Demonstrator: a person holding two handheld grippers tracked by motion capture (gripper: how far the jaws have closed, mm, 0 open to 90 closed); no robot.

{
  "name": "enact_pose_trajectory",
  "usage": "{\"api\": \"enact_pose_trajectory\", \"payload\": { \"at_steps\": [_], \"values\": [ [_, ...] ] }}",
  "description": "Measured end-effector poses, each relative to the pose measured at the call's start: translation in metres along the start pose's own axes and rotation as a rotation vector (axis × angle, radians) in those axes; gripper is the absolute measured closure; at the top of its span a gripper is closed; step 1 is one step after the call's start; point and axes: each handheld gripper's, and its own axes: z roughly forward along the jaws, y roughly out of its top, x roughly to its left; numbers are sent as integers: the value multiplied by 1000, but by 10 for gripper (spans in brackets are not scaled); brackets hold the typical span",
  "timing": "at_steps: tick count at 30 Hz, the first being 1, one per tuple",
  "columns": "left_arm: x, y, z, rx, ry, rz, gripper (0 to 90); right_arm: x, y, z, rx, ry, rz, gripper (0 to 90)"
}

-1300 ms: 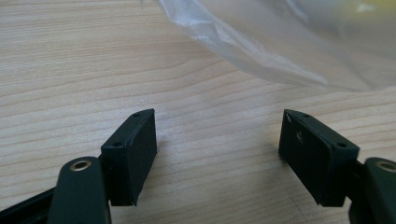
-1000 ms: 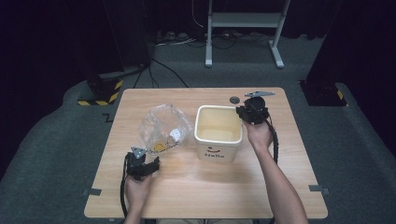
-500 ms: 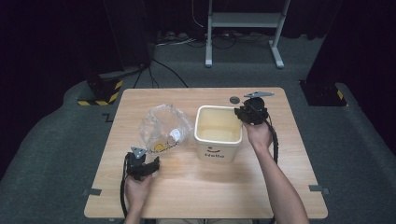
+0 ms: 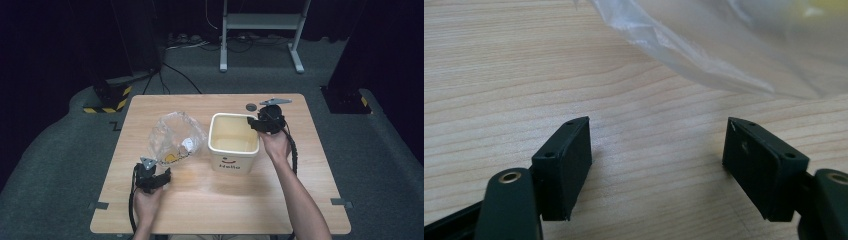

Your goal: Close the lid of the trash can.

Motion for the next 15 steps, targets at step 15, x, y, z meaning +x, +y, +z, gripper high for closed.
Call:
{"api": "enact_pose_trajectory", "payload": {
  "at_steps": [15],
  "values": [
    [0, 0, 0, 0, 0, 0, 279, -4, 0, -7, -54, 56, 42, 422]
  ]
}}
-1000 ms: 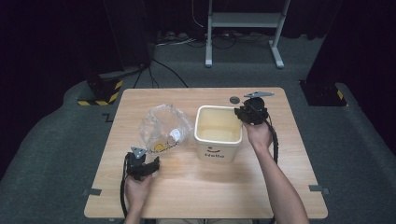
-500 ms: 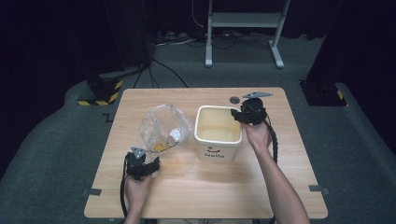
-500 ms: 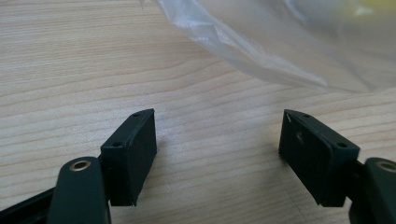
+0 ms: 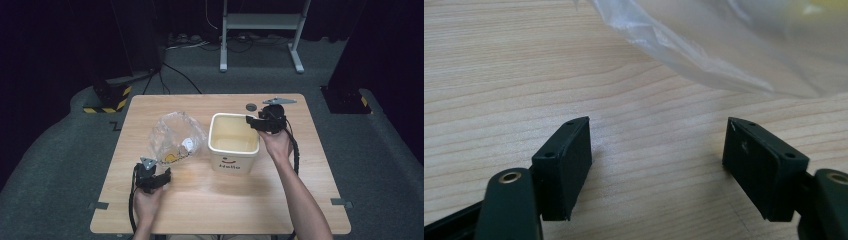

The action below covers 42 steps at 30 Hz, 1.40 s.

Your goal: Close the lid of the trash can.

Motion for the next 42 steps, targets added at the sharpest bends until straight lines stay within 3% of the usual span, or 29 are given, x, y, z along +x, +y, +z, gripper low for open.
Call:
{"api": "enact_pose_trajectory", "payload": {
  "at_steps": [9, 18, 33, 42],
  "values": [
    [0, 0, 0, 0, 1, 0, 279, -4, 0, -9, -31, 17, 1, 377],
    [0, 0, 0, 1, 1, 3, 280, -13, -8, -13, -71, -14, 10, 358],
    [0, 0, 0, 1, 0, 3, 280, -20, -9, -27, -110, 15, 51, 353],
    [0, 0, 0, 1, 0, 3, 280, -22, -9, -36, -126, 19, 49, 349]
  ]
}}
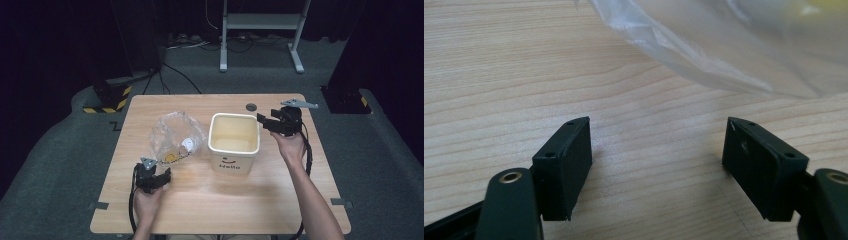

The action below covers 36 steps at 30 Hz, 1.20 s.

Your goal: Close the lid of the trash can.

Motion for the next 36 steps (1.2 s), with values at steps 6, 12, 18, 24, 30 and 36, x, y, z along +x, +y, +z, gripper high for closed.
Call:
{"api": "enact_pose_trajectory", "payload": {
  "at_steps": [6, 12, 18, 24, 30, 36],
  "values": [
    [0, 0, 0, 0, 0, 0, 281, -2, 0, -6, -5, -3, -3, 348],
    [0, 0, 0, 0, 0, 0, 281, -5, -1, -11, -11, -3, 0, 350],
    [0, 0, 0, -1, 1, 1, 281, -10, -4, -17, -19, -5, 15, 349],
    [0, 0, 0, -1, 0, 1, 281, -15, -6, -22, -22, -8, 29, 350],
    [0, 0, 0, 0, 1, 1, 281, -21, -10, -30, -31, -6, 51, 352],
    [0, 0, 0, -2, 1, 0, 281, -24, -10, -47, -66, -3, 54, 353]
  ]
}}
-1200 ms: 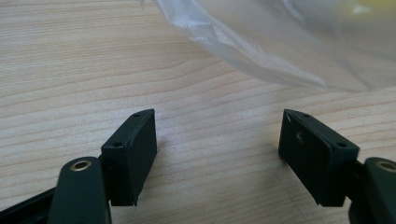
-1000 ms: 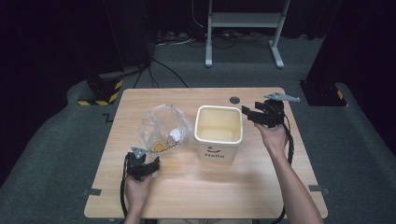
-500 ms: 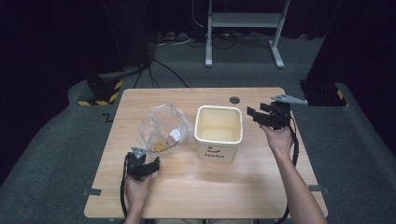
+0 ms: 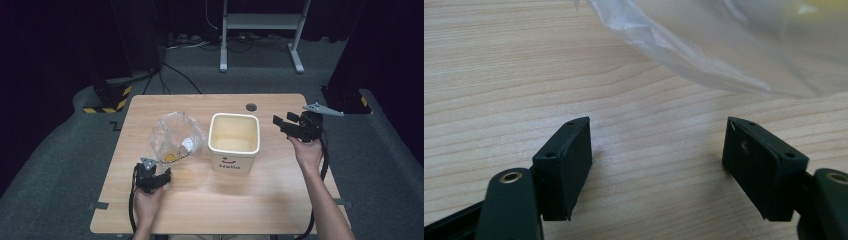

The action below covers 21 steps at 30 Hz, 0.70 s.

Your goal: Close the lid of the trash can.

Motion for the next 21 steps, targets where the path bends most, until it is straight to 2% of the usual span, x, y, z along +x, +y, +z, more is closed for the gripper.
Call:
{"api": "enact_pose_trajectory", "payload": {
  "at_steps": [3, 9, 21],
  "values": [
    [0, 0, 0, -2, 0, -2, 281, -1, -1, -6, -6, -6, -11, 353],
    [0, 0, 0, -1, 0, -2, 281, -8, -8, -11, -2, -10, -1, 353],
    [0, 0, 0, -1, -1, -1, 282, -10, -16, -20, -7, -2, 2, 352]
  ]
}}
